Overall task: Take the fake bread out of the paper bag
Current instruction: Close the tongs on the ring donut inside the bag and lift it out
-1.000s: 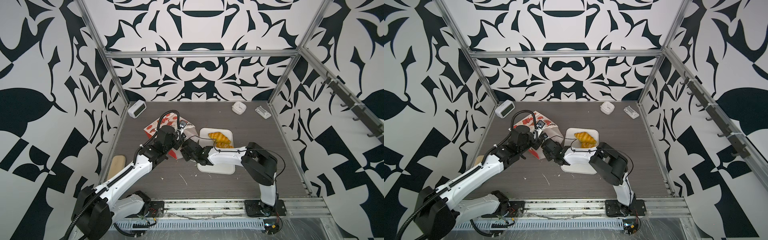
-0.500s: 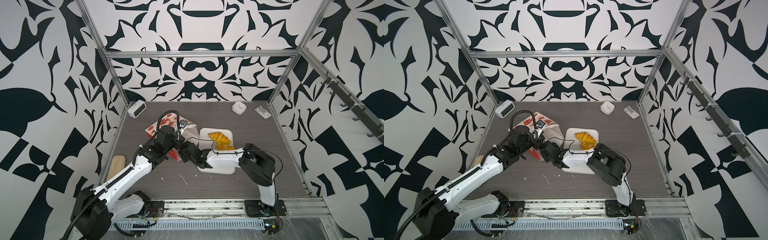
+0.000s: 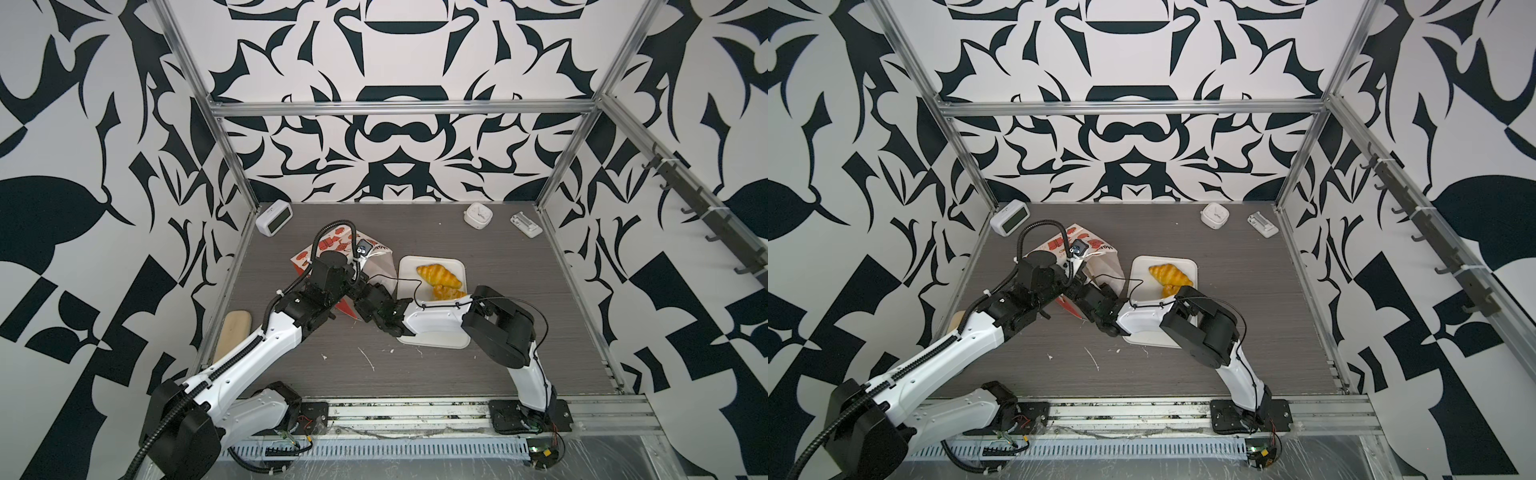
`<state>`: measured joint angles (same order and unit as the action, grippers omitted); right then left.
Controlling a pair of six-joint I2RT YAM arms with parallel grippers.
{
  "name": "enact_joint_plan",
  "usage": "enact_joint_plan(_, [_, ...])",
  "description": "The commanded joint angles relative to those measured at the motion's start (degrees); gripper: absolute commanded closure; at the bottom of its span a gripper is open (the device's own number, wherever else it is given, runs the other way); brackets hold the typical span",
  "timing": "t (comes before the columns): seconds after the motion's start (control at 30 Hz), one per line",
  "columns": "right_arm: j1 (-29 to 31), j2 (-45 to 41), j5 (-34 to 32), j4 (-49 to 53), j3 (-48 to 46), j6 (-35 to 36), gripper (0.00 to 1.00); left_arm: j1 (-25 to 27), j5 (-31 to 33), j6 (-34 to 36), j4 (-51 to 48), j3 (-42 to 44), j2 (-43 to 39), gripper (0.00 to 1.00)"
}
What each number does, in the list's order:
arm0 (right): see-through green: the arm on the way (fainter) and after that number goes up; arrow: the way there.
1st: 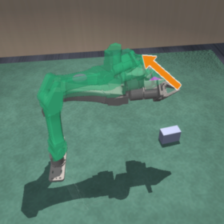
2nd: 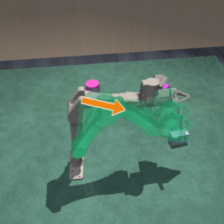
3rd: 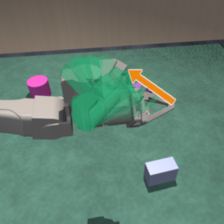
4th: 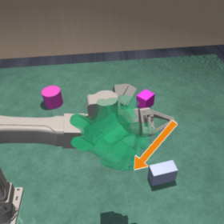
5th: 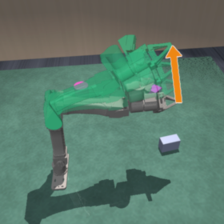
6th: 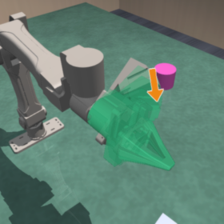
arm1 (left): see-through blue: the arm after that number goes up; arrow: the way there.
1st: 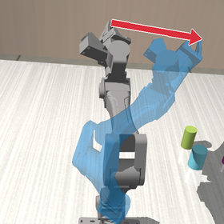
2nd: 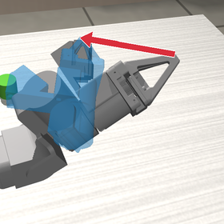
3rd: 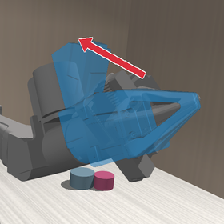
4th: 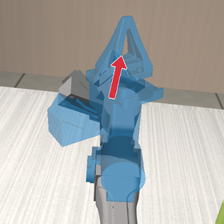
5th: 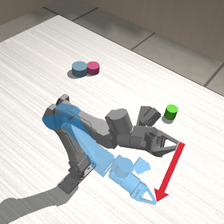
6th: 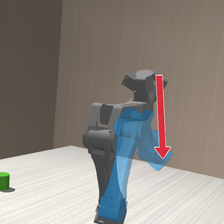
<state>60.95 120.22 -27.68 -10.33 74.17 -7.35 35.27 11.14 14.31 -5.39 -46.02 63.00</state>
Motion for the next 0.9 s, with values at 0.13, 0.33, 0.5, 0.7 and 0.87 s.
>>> enact_joint_plan(0.13, [0.29,0.52,-3.07,-0.13,8.01,1.07,0.55,0.68,-2.79,-1.32,0.02,-1.45,-1.14,0.95])
enact_joint_plan(0.33, [0.29,1.47,-2.34,2.09,9.95,0.81,0.65,0.68,-2.45,-1.24,-0.08,-1.32,-1.43,0.95])
enact_joint_plan(0.5, [0.09,1.04,-2.03,3.15,9.50,0.07,0.69,0.68,-2.00,-1.01,0.11,-1.03,-1.31,0.95])
enact_joint_plan(0.7, [-0.04,-1.91,-2.27,3.38,6.21,-0.60,0.74,0.68,-1.61,-0.87,0.18,-0.65,-0.96,0.95])
enact_joint_plan(0.87, [-0.08,-6.02,-2.60,3.64,2.21,-0.82,0.74,0.68,-1.11,-0.59,0.44,-0.52,-0.61,0.95])
